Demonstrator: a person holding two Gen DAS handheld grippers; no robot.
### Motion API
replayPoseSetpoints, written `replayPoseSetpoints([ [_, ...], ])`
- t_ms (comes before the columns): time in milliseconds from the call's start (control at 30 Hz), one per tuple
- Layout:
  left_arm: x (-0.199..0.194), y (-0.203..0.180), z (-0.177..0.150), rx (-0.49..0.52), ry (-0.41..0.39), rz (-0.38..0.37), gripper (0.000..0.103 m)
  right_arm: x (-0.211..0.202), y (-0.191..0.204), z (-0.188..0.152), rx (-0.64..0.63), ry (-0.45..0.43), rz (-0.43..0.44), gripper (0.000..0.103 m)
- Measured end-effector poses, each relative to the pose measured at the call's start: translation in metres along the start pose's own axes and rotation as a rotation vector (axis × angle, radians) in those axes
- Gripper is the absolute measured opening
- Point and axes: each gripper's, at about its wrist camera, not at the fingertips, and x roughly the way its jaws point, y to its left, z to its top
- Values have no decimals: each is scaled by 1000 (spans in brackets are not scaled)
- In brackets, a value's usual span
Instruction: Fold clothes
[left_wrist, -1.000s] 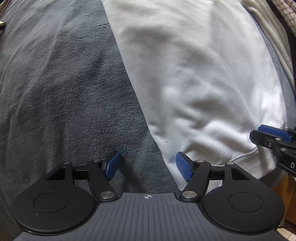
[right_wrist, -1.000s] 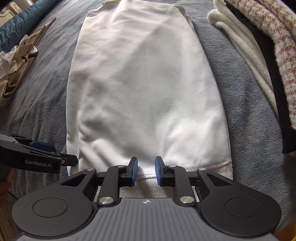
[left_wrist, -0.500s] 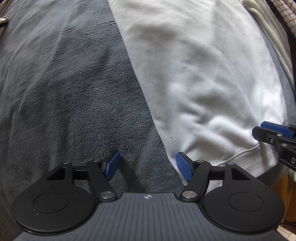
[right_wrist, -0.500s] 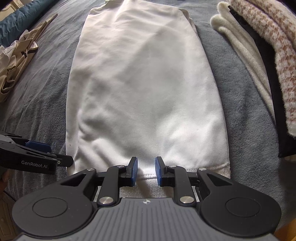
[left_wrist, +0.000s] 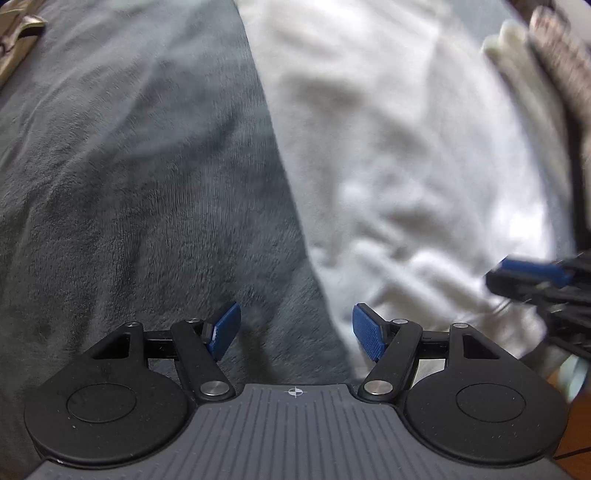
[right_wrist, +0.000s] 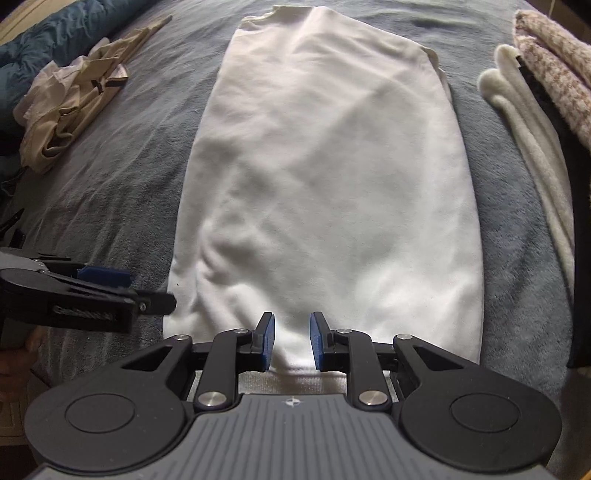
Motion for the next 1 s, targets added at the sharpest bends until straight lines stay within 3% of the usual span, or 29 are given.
replayPoseSetpoints([
  [33,-7,1,-2,-18,-55,-5,70,-1,-2,3,-10,-3,13,22],
  [100,-19,2,-5,-43,-158,1,87,-6,-6,8,-28,-9,27,22],
  [167,-45,-1,-7,-52,-227,22,94,-11,-14,12,-37,-17,46,23],
  [233,-84,-6,-7,-61,-257,66,96,-16,-22,16,-46,-22,64,23],
  [300,-94,0,-13,-90,-272,102,96,-18,-32,18,-55,-17,81,23],
  [433,-92,-7,-22,-185,-314,98,98,-21,-43,22,-98,-18,126,24],
  [567,-98,1,-28,-274,-319,79,98,-15,-34,28,-185,-16,204,26],
  [667,-112,22,-42,-353,-321,49,98,-2,-14,29,-287,-8,305,26],
  [733,-120,35,-55,-397,-302,66,98,9,2,26,-353,10,374,26],
  [900,-130,45,-88,-455,-259,126,98,42,26,-5,-466,157,458,24],
  [1000,-125,40,-102,-513,-234,114,95,44,32,-24,-506,239,481,23],
])
